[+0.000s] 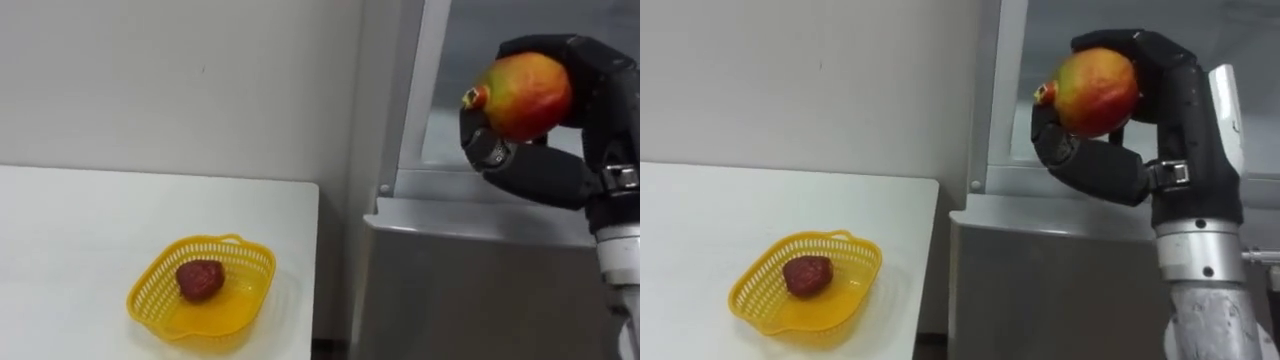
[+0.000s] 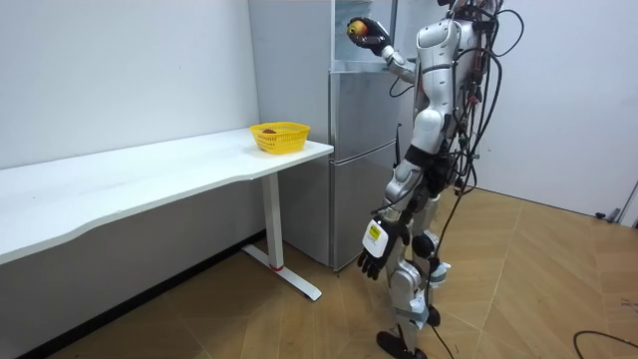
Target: Retrieve from the upper fridge
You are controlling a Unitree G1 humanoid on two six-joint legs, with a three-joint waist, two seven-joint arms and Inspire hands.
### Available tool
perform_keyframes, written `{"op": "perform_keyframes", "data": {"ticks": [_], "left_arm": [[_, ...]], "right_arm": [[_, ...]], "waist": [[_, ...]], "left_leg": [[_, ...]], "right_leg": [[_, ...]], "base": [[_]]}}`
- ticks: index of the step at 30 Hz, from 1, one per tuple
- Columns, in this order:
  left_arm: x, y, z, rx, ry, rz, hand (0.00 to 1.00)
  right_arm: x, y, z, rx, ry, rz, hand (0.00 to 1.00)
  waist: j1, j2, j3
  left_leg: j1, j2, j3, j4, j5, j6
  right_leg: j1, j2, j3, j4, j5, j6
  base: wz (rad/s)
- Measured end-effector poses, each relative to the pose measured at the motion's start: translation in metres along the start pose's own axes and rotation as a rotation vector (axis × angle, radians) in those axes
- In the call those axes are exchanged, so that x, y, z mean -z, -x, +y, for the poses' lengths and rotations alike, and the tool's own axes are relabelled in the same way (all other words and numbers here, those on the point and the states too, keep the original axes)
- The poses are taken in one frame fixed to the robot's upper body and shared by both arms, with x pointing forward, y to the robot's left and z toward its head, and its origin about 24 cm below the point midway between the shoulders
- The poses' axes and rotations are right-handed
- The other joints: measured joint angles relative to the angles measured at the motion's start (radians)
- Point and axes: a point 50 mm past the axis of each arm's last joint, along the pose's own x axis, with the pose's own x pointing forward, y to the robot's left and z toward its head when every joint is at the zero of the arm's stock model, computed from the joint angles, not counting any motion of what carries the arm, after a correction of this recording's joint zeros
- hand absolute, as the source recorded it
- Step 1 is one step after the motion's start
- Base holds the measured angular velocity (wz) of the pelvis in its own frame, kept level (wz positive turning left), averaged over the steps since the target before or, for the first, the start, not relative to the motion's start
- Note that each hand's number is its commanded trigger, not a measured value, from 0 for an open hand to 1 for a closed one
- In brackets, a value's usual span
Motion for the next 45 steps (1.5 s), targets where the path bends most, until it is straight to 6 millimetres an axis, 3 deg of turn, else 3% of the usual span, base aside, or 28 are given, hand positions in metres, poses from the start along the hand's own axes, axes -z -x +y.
{"op": "perform_keyframes", "data": {"ticks": [9, 16, 24, 25, 26, 32, 34, 39, 43, 45], "left_arm": [[-0.004, -0.003, -0.001, 0.020, 0.009, -0.001, 0.00], [-0.006, -0.003, -0.002, 0.036, 0.000, -0.014, 0.00], [-0.015, -0.004, 0.000, 0.079, -0.024, -0.046, 0.00], [-0.016, -0.004, 0.001, 0.079, -0.029, -0.049, 0.00], [-0.017, -0.005, 0.002, 0.083, -0.029, -0.051, 0.00], [-0.018, -0.005, 0.004, 0.087, -0.025, -0.054, 0.00], [-0.017, -0.005, 0.005, 0.086, -0.024, -0.047, 0.00], [-0.016, -0.005, 0.013, 0.072, -0.031, -0.041, 0.00], [-0.025, -0.005, 0.022, 0.058, -0.041, -0.060, 0.00], [-0.024, -0.005, 0.026, 0.047, -0.046, -0.057, 0.00]], "right_arm": [[-0.030, 0.007, 0.014, -0.025, 0.010, -0.161, 1.00], [-0.043, 0.014, 0.033, -0.136, 0.133, -0.292, 1.00], [-0.045, 0.024, 0.058, -0.305, 0.117, -0.303, 1.00], [-0.047, 0.024, 0.062, -0.329, 0.131, -0.319, 1.00], [-0.050, 0.023, 0.066, -0.355, 0.135, -0.336, 1.00], [-0.061, 0.013, 0.073, -0.398, 0.155, -0.409, 1.00], [-0.062, 0.011, 0.078, -0.412, 0.155, -0.423, 1.00], [-0.055, 0.016, 0.092, -0.467, 0.135, -0.390, 1.00], [-0.024, 0.011, 0.109, -0.532, 0.167, -0.279, 1.00], [-0.009, 0.015, 0.114, -0.565, 0.191, -0.207, 1.00]], "waist": [[-0.002, 0.000, 0.0025], [0.022, -0.004, 0.0018], [0.074, -0.030, 0.0046], [0.079, -0.038, 0.0078], [0.087, -0.040, 0.0111], [0.118, -0.063, 0.0106], [0.136, -0.070, 0.0144], [0.171, -0.095, 0.0198], [0.192, -0.107, 0.0251], [0.194, -0.116, 0.0217]], "left_leg": [[0.004, 0.000, 0.006, -0.001, 0.000, 0.000], [0.007, 0.002, 0.010, -0.006, 0.000, 0.000], [-0.010, 0.000, 0.003, 0.001, 0.000, 0.000], [-0.015, -0.001, -0.004, 0.003, 0.000, 0.000], [-0.021, -0.001, -0.010, 0.006, 0.000, 0.000], [-0.032, -0.003, -0.038, 0.009, 0.000, 0.000], [-0.031, -0.003, -0.038, 0.008, 0.000, 0.000], [-0.034, -0.003, -0.050, 0.008, 0.000, 0.000], [-0.055, -0.006, -0.070, 0.014, 0.000, 0.000], [-0.064, -0.006, -0.085, 0.016, 0.000, -0.001]], "right_leg": [[0.000, 0.000, 0.008, 0.002, 0.000, 0.000], [-0.007, 0.002, 0.011, 0.011, 0.000, 0.000], [-0.016, -0.002, 0.003, 0.011, 0.000, 0.000], [-0.017, -0.003, -0.003, 0.011, 0.000, 0.000], [-0.018, -0.004, -0.009, 0.011, 0.000, 0.000], [-0.016, -0.007, -0.032, 0.010, 0.000, 0.000], [-0.016, -0.006, -0.032, 0.010, 0.000, 0.000], [-0.013, -0.007, -0.047, 0.008, 0.000, 0.000], [-0.017, -0.010, -0.066, 0.008, 0.000, 0.000], [-0.019, -0.010, -0.076, 0.008, 0.000, 0.000]], "base": [[-0.02], [-0.01], [0.02], [0.15], [0.17], [0.13], [0.02], [0.06], [0.17], [0.21]]}}
